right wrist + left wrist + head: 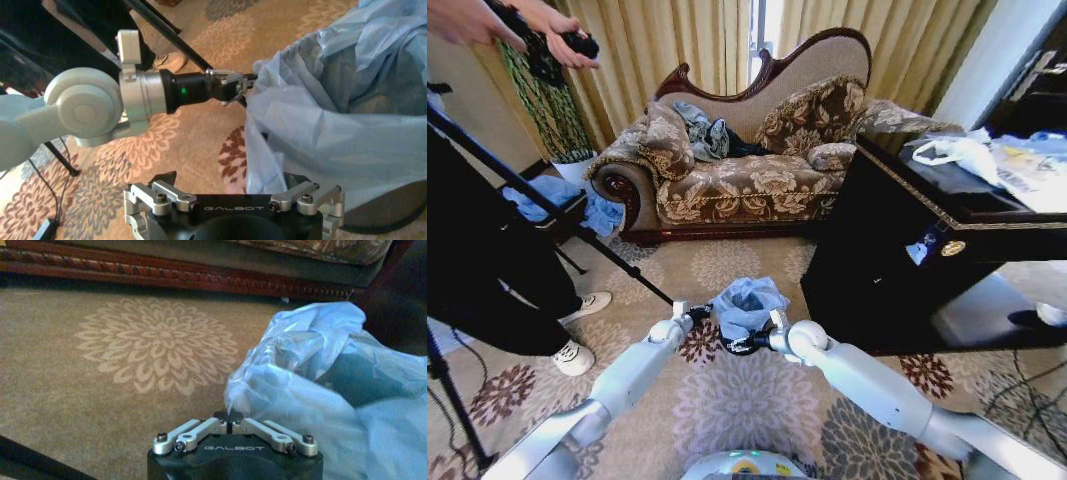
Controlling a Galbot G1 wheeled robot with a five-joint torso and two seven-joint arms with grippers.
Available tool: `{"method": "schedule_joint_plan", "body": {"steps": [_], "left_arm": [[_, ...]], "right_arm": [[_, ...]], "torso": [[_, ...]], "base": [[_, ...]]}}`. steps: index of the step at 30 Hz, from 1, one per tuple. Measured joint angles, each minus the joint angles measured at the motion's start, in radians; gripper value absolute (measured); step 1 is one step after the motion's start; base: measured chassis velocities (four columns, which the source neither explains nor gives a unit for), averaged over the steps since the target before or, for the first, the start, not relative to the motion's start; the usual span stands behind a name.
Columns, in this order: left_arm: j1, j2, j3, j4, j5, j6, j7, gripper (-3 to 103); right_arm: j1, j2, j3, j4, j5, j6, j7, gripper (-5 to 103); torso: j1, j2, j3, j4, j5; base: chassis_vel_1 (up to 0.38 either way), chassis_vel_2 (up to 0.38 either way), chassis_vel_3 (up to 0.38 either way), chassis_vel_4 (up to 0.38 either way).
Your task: Place a garbage bag over the trash bin.
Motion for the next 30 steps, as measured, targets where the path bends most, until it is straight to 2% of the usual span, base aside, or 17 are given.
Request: {"method": "schedule_joint_plan", "body": {"steps": [5,15,30], "left_arm": [[-0.001,-0.003,0.0,0.003,0.0,0.0,0.0,0],[0.0,-0.003,0.003,0.015,0.002,-0.002,0.002,0],[-0.032,-0.03,0.009,0.085,0.012,-0.012,0.015,0]], "right_arm": [[-0.023,0.006,0.006,-0.023,-0.016,0.011,-0.008,100],[-0.089,0.042,0.026,-0.096,-0.118,0.059,-0.036,100],[-0.12,0.127,0.053,-0.264,-0.246,0.141,-0.083,100]], "torso": [[0.0,0.0,0.0,0.0,0.0],[0.0,0.0,0.0,0.0,0.0],[0.0,0.0,0.0,0.0,0.0]], "base": [[0.0,0.0,0.0,0.0],[0.0,0.0,0.0,0.0],[0.0,0.0,0.0,0.0]]}}
